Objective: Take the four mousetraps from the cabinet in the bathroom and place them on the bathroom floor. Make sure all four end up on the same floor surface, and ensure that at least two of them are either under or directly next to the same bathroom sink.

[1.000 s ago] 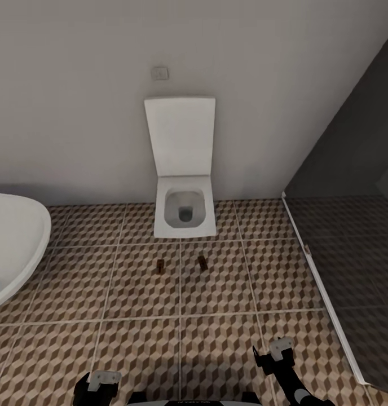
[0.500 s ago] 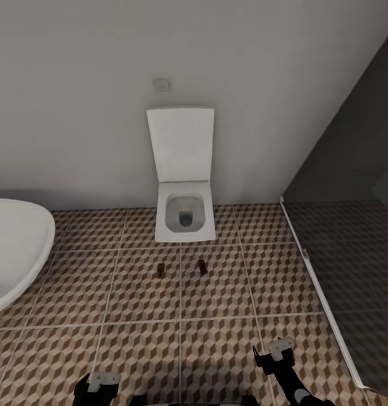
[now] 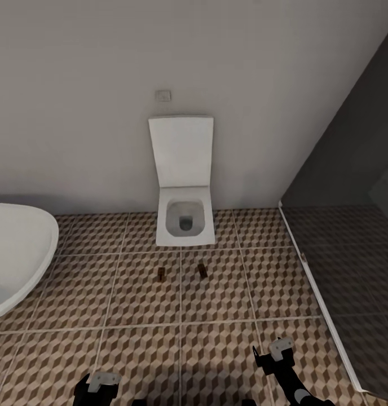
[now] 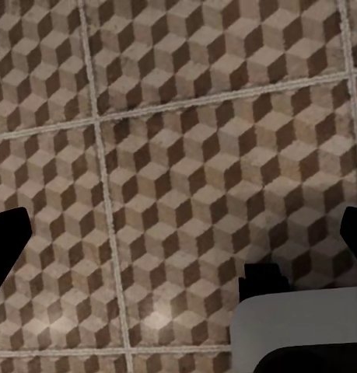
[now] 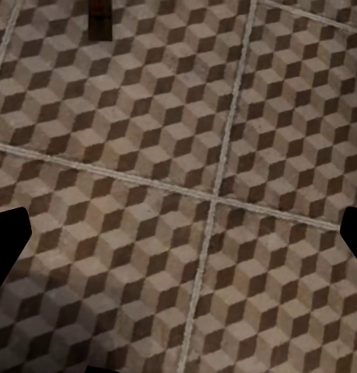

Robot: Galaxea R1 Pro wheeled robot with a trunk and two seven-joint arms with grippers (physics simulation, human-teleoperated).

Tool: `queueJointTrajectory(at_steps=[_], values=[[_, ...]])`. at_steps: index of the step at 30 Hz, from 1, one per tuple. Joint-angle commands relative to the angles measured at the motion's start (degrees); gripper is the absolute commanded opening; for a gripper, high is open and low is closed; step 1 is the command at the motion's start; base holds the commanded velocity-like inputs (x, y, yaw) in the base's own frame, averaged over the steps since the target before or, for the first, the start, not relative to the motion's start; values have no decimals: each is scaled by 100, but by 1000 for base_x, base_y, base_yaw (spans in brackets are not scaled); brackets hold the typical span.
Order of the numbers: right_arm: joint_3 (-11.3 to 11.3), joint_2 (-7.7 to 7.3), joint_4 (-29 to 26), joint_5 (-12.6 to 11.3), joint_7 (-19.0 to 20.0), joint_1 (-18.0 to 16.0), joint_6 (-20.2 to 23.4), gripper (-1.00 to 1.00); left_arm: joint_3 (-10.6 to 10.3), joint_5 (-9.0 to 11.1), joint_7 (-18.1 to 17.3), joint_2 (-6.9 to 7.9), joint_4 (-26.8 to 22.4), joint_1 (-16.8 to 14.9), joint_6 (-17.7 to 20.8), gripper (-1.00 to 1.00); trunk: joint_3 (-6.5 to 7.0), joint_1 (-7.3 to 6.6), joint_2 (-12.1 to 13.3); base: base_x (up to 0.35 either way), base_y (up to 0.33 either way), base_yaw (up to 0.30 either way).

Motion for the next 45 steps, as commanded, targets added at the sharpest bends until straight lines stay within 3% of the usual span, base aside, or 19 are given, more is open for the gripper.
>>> queueJointTrajectory(at_steps=[1,45], values=[[41,0,4,33,-57,-3,-7,100,-49,21,18,-4,18,-4,-28,100,24,-22,38,0,0,0],[42,8,4,33,-57,-3,-7,100,-51,21,18,-4,18,2,-30,100,1222,-988,1803,0,0,0]])
